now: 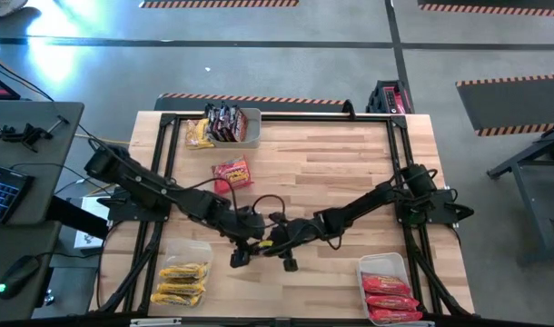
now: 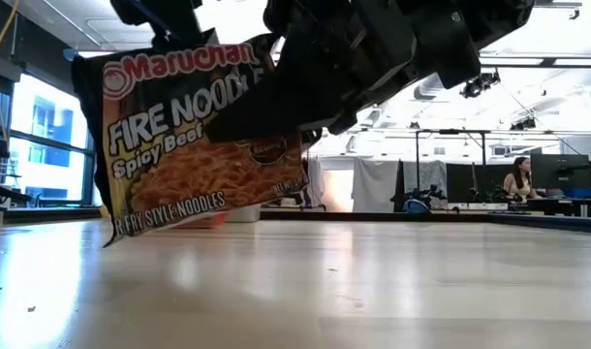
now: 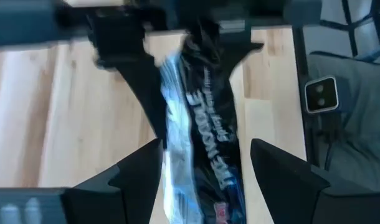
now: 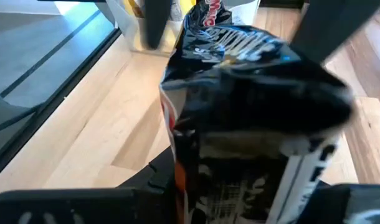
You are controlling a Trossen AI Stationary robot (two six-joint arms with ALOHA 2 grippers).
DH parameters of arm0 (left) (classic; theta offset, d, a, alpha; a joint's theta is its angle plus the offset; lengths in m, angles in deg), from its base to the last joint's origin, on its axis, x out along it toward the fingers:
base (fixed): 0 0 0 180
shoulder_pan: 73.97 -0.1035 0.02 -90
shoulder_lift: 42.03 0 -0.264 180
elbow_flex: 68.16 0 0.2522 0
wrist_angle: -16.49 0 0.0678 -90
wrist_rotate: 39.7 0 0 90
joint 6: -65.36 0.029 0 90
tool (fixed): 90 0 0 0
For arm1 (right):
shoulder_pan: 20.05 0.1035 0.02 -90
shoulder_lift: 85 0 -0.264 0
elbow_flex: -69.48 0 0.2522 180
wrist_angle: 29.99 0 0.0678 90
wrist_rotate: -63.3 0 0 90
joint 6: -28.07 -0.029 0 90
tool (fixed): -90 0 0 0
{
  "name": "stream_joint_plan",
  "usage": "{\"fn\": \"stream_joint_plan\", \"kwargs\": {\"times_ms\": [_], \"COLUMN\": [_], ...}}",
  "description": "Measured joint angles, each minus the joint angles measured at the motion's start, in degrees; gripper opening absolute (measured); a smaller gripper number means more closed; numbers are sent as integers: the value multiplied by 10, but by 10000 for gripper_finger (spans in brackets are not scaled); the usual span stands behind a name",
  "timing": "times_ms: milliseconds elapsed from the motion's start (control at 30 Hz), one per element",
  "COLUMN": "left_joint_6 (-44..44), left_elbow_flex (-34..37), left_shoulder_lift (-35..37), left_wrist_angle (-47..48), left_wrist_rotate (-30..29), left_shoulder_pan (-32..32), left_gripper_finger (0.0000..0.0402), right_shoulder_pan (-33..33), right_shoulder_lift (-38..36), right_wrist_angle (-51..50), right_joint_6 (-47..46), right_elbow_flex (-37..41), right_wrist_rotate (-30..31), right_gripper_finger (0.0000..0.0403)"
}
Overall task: Sort Maruchan noodles
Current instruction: Put the black noodle pack into the gray bin
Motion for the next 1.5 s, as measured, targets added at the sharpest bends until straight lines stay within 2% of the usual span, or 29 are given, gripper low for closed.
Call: {"fn": "stream_joint_plan", "kwargs": {"times_ms": [100, 267, 467, 600, 867, 1000, 1200, 1300, 1400, 1500], "left_joint_6": [-14, -20, 4, 4, -12, -14, -41, -65, -96, -120], "left_elbow_flex": [1, 1, 1, 1, 1, 2, 2, 2, 2, 0], "left_shoulder_lift": [-1, -3, -9, -11, -11, -11, 7, 28, 54, 79], "left_wrist_angle": [9, 28, 37, 36, 38, 38, 61, 76, 84, 113], "left_wrist_rotate": [-3, -46, -80, -93, -106, -105, -86, -83, -65, -56], "left_shoulder_pan": [12, 31, 57, 70, 76, 76, 60, 38, -4, -64], "left_gripper_finger": [235, 235, 225, 193, 102, 84, 83, 83, 82, 82], "right_shoulder_pan": [0, 0, 0, 2, 3, 8, 17, 26, 39, 44], "right_shoulder_lift": [0, 0, 0, 0, 0, 0, -54, -102, -156, -209], "right_wrist_angle": [-2, 13, 39, 46, 43, 27, -71, -158, -231, -286], "right_joint_6": [0, -2, -2, -6, -46, -56, -26, -9, 12, 12], "right_elbow_flex": [-1, -1, -2, -2, -2, -2, -2, -1, 16, 57], "right_wrist_rotate": [0, 1, -4, -4, 4, 23, 68, 135, 191, 226], "right_gripper_finger": [117, 117, 116, 116, 119, 139, 188, 198, 189, 157]}}
